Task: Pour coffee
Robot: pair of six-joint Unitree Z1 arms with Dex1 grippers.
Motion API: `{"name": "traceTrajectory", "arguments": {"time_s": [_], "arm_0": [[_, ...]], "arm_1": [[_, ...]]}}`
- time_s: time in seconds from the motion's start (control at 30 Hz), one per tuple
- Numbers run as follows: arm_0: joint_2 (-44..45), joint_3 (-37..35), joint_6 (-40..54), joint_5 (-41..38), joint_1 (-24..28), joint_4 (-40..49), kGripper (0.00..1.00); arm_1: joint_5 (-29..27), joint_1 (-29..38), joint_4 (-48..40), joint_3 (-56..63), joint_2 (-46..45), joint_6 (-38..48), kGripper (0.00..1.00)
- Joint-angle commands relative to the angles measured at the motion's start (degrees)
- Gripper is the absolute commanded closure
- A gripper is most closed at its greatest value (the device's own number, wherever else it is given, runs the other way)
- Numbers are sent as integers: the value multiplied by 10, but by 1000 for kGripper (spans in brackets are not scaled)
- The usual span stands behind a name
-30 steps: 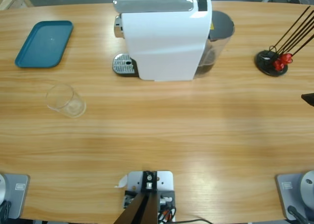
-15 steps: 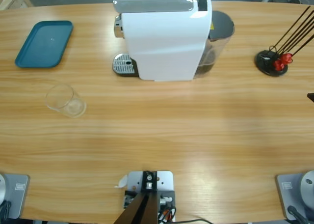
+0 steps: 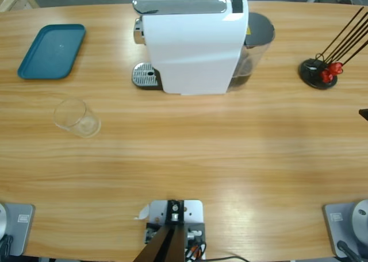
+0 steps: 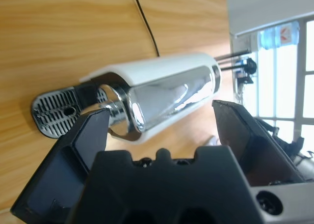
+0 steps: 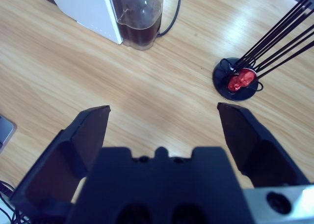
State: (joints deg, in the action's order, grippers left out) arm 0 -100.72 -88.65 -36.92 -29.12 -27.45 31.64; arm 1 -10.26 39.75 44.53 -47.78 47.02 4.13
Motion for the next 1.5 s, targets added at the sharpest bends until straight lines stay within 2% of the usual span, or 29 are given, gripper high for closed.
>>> {"name": "traceTrajectory", "arguments": {"time_s": [0.03, 0.13, 0.67, 0.7, 0.8, 0.83, 0.93, 1.3, 1.37, 1.5], "arm_0": [[-31, 13, -1, -16, -8, 36, 198], [-29, 13, -1, -15, -8, 40, 269], [-57, -1, 20, 2, -6, 37, 279], [-58, -3, 21, 2, -6, 37, 306], [-61, -6, 22, 1, -6, 38, 470], [-62, -6, 21, 1, -6, 39, 478], [-61, -6, 22, 1, -6, 40, 630], [-50, -14, 22, 33, -6, 47, 661], [-49, -15, 23, 35, -6, 47, 818], [-50, -14, 23, 36, -6, 49, 823]], "arm_1": [[5, 2, 4, 4, 11, 5, 0], [5, 2, 4, 4, 11, 5, 0], [5, 2, 2, 10, -20, 5, 0], [5, 2, 1, 10, -21, 5, 0], [5, 2, 1, 10, -20, 5, 0], [5, 2, 1, 10, -19, 5, 0], [5, 2, 1, 9, -15, 5, 0], [5, 2, 1, 8, -11, 5, 0], [5, 2, 1, 8, -10, 5, 0], [5, 2, 1, 8, -8, 5, 0]]}}
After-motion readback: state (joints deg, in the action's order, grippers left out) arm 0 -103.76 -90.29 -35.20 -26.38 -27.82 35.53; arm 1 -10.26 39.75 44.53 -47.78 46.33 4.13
